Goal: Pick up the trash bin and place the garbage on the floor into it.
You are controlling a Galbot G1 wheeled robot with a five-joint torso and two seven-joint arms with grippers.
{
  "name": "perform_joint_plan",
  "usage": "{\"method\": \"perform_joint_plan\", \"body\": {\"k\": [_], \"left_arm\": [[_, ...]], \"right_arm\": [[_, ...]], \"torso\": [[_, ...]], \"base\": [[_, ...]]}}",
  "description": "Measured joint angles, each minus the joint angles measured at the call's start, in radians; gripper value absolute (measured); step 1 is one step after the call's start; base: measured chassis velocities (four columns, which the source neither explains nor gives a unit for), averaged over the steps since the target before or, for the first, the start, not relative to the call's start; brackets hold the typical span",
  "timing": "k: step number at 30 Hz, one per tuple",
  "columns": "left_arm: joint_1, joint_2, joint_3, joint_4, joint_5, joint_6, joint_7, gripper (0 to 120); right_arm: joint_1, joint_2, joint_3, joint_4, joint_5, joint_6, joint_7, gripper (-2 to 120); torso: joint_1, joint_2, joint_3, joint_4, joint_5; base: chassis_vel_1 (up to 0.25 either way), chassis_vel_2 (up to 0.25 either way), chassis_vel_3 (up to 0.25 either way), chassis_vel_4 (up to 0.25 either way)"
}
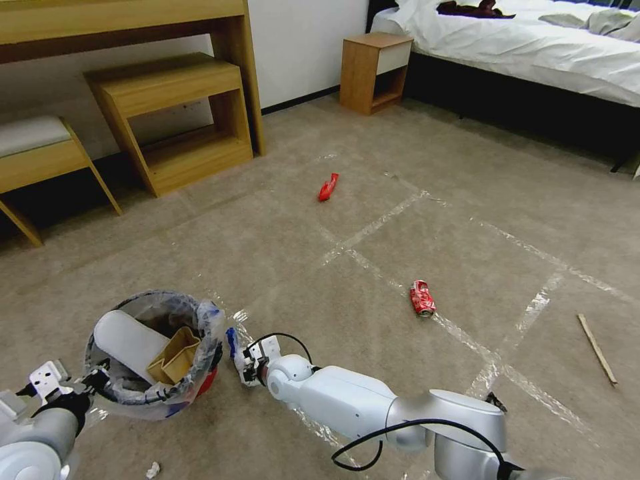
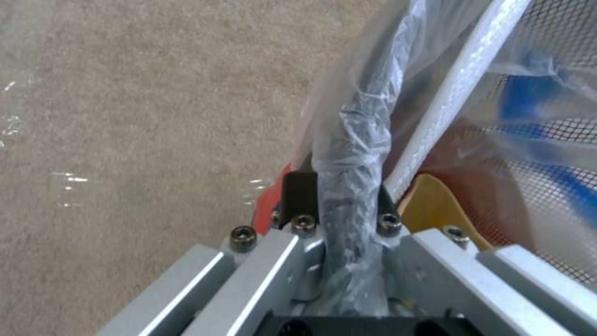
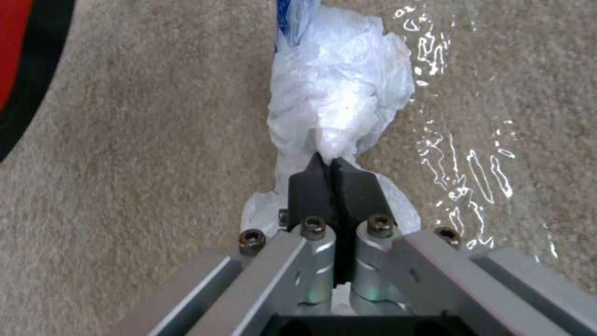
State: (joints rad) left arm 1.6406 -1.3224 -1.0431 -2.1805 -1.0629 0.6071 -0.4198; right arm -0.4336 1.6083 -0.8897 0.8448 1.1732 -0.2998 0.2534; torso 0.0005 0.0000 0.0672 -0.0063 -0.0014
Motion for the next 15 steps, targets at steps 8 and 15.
{"method": "perform_joint_plan", "body": {"k": [8,15], "left_arm": [[-0.001,-0.002,0.001,0.011,0.003,-0.001,0.003,1],[-0.004,0.002,0.002,0.019,0.005,-0.002,0.003,1]], "right_arm": [[0.001,-0.015,-0.007,0.017,0.000,0.012,-0.007,0],[0.016,-0.089,-0.007,0.108,0.032,0.035,0.002,0]], "torso": [[0.000,0.000,0.000,0.0001,0.0000],[0.000,0.000,0.000,0.0002,0.0001]], "base": [[0.000,0.000,0.000,0.000],[0.000,0.000,0.000,0.000]]}}
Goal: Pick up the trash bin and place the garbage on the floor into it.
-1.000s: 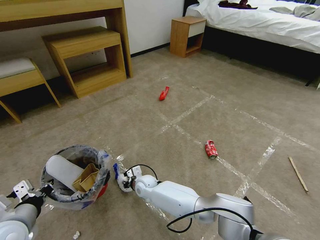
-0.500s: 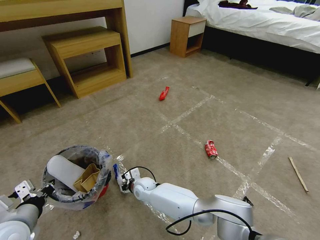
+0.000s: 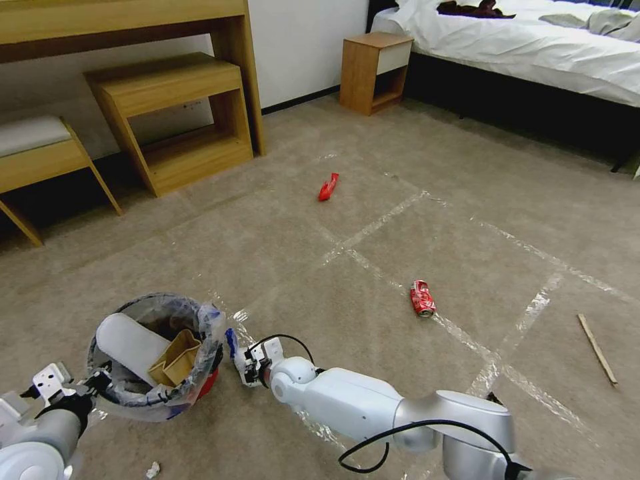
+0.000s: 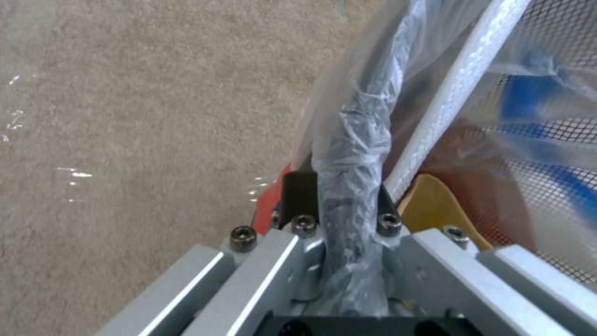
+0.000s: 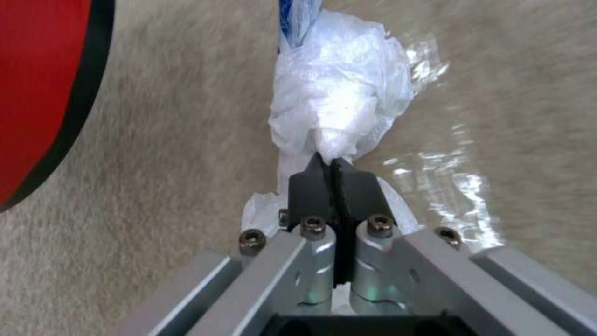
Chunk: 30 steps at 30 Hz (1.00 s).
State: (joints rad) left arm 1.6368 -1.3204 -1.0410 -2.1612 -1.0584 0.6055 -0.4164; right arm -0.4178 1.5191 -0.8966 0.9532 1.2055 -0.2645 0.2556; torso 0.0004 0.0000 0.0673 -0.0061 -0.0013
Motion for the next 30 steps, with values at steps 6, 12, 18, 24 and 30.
{"method": "perform_joint_plan", "body": {"k": [6,12,18,24,30], "left_arm": [[-0.006,0.012,-0.006,0.012,-0.004,0.000,0.000,1],[-0.017,0.020,-0.008,0.025,-0.007,0.001,-0.005,1],[-0.020,0.026,-0.006,0.030,-0.007,0.003,-0.007,1],[-0.021,0.039,0.000,0.036,-0.006,0.006,-0.009,1],[-0.021,0.054,0.003,0.046,-0.009,0.009,-0.009,1]], "right_arm": [[0.029,-0.097,0.009,0.135,0.046,0.001,0.053,0],[0.043,-0.203,0.056,0.307,0.069,0.007,0.106,0],[0.018,-0.290,0.117,0.425,0.062,0.038,0.113,0],[-0.041,-0.451,0.226,0.573,0.052,0.077,0.115,0],[-0.098,-0.554,0.319,0.705,0.041,0.105,0.096,0]], "torso": [[0.000,0.000,0.000,-0.0002,0.0000],[0.000,0.000,0.000,-0.0001,0.0001],[0.000,0.000,0.000,0.0000,0.0003],[0.000,0.000,0.000,-0.0003,0.0000],[0.000,0.000,0.000,-0.0003,0.0001]], "base": [[0.000,0.000,0.000,0.000],[0.000,0.000,0.000,0.000],[0.000,0.000,0.000,0.000],[0.000,0.000,0.000,0.000],[0.000,0.000,0.000,0.000]]}}
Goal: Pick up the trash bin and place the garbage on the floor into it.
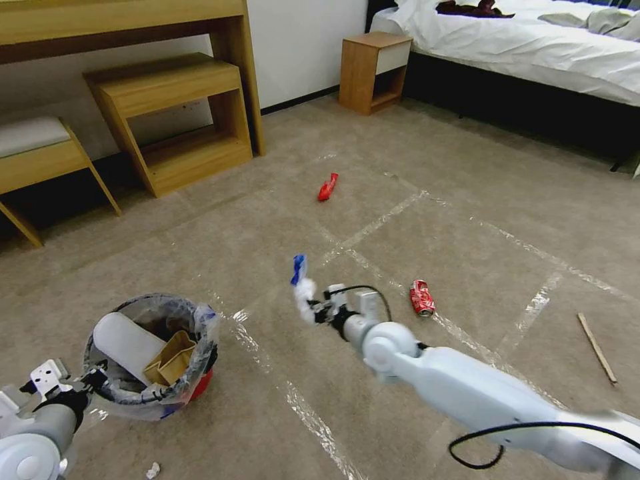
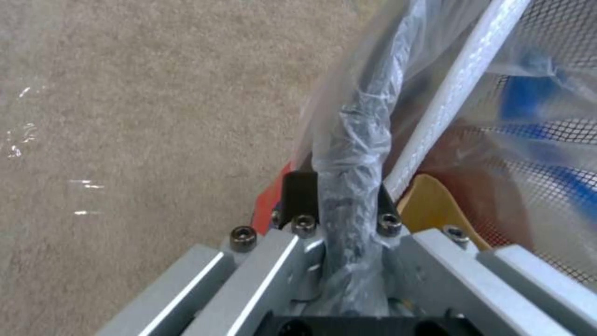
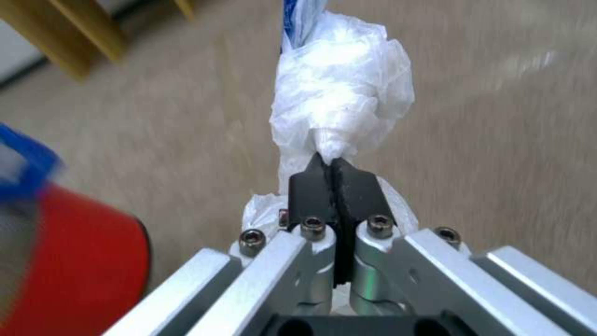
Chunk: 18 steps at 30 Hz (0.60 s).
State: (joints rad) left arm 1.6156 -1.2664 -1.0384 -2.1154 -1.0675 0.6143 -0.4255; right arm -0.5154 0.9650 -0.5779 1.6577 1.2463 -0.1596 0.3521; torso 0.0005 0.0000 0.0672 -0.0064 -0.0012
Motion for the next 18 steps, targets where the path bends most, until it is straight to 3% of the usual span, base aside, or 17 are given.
{"method": "perform_joint_plan", "body": {"k": [10,18], "left_arm": [[-0.009,0.024,0.009,0.014,-0.022,0.010,-0.006,1],[-0.005,0.054,0.008,0.013,-0.061,0.024,-0.018,1]], "right_arm": [[-0.083,-0.084,0.155,0.127,-0.052,0.064,-0.068,0],[-0.109,-0.108,0.197,0.167,-0.074,0.111,-0.115,0]], "torso": [[0.000,0.000,0.000,0.0002,-0.0001],[0.000,0.000,0.000,0.0002,-0.0001]], "base": [[0.000,0.000,0.000,0.000],[0.000,0.000,0.000,0.000]]}}
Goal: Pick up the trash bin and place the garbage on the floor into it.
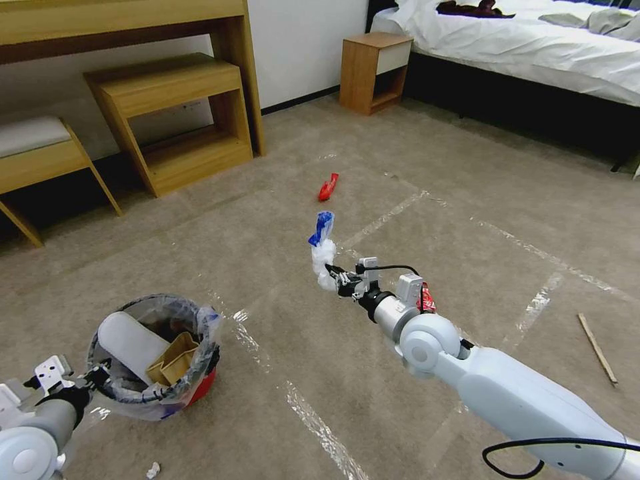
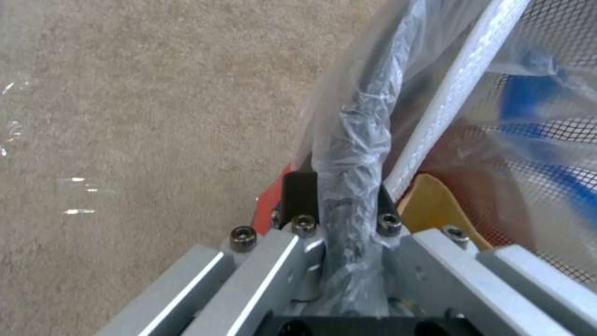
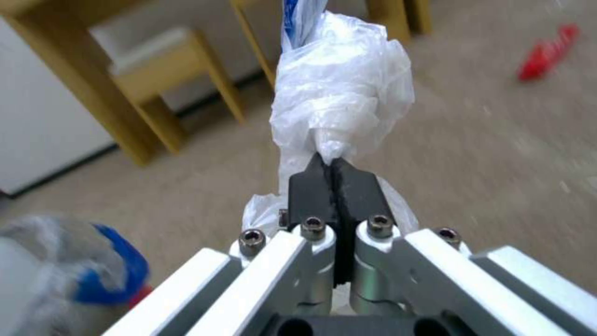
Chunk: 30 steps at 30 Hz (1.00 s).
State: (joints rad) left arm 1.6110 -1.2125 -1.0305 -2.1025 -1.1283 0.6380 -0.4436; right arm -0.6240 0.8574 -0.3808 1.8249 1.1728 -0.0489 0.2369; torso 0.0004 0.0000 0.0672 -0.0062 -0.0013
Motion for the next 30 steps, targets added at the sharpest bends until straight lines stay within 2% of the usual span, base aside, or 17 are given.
{"method": "perform_joint_plan", "body": {"k": [3,6,11,20,30], "left_arm": [[0.003,0.019,0.000,-0.002,-0.016,0.005,-0.004,1],[0.002,0.044,0.000,-0.001,-0.049,0.012,-0.009,1],[-0.001,0.058,0.012,-0.006,-0.062,0.015,-0.010,1],[-0.017,0.088,0.019,-0.027,-0.103,0.026,-0.027,1],[-0.021,0.110,0.033,-0.053,-0.125,0.037,-0.034,1]], "right_arm": [[0.015,-0.002,-0.004,0.010,-0.006,0.053,-0.051,0],[0.040,-0.006,-0.027,0.032,-0.025,0.146,-0.144,0],[0.074,-0.008,-0.072,0.055,-0.029,0.217,-0.226,0],[0.143,0.002,-0.159,0.076,-0.031,0.261,-0.295,0],[0.272,0.027,-0.275,0.097,-0.020,0.268,-0.305,0]], "torso": [[0.000,0.000,0.000,-0.0001,0.0000],[0.000,0.000,0.000,0.0000,-0.0001],[0.000,0.000,0.000,0.0001,-0.0001],[0.000,0.000,0.000,0.0000,-0.0001],[0.000,0.000,0.000,0.0001,-0.0002]], "base": [[0.000,0.000,0.000,0.000],[0.000,0.000,0.000,0.000],[0.000,0.000,0.000,0.000],[0.000,0.000,0.000,0.000],[0.000,0.000,0.000,0.000]]}}
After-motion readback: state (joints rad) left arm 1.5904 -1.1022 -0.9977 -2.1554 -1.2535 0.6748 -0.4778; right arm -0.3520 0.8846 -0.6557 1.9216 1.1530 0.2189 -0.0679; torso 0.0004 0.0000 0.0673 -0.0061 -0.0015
